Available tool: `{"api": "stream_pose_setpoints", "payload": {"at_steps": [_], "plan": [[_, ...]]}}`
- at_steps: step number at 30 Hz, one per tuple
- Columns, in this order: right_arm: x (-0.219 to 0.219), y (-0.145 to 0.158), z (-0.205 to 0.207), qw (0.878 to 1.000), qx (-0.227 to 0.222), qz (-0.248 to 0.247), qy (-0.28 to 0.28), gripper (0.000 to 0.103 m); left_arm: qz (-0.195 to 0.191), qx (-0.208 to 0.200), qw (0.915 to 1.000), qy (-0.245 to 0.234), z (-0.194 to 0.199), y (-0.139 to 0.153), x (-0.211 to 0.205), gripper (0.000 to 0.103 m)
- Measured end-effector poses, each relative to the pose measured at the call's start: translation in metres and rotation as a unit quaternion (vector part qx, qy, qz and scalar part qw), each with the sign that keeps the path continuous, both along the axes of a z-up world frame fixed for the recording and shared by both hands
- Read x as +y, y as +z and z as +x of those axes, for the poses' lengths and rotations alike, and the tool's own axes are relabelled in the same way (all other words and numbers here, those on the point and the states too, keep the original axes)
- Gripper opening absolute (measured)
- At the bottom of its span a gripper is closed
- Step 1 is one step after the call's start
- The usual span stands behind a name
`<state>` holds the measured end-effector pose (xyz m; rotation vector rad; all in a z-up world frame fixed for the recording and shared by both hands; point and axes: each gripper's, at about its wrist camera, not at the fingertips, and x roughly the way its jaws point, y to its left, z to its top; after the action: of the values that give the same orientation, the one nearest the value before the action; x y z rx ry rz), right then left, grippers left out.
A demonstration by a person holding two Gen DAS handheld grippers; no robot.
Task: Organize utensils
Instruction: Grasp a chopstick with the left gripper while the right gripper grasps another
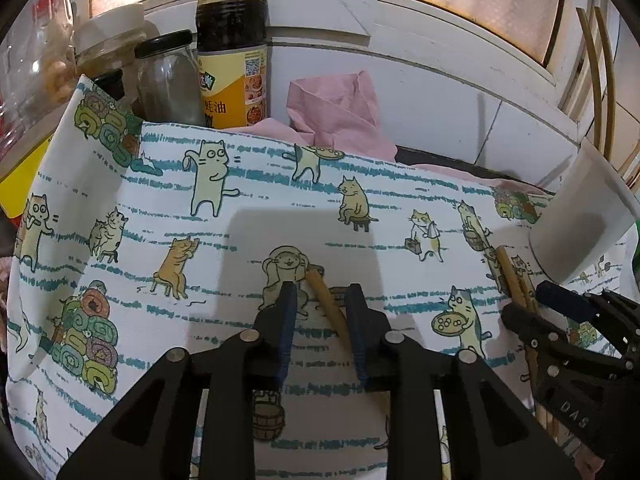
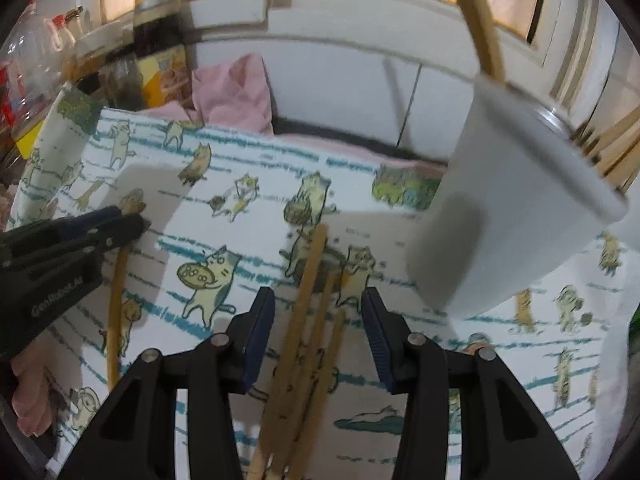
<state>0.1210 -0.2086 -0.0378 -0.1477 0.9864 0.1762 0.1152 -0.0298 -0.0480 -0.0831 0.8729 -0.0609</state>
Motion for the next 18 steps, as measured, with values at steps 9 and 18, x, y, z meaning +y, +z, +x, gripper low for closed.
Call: {"api": "stream_pose_setpoints", "payload": {"at_steps": [9, 18], "plan": [[-0.008, -0.002, 0.009, 0.996, 0.028, 0.085, 0.018, 0.016, 0.007, 0.000, 1.0000, -0.001, 0.000, -0.001, -0.002, 0.024], [-0.014, 0.006, 0.005, 0.991, 0.028, 0.132, 0.020, 0.015, -0.009, -0.001, 0.9996, -0.026, -0.004, 0.000, -0.001, 0.013]]}}
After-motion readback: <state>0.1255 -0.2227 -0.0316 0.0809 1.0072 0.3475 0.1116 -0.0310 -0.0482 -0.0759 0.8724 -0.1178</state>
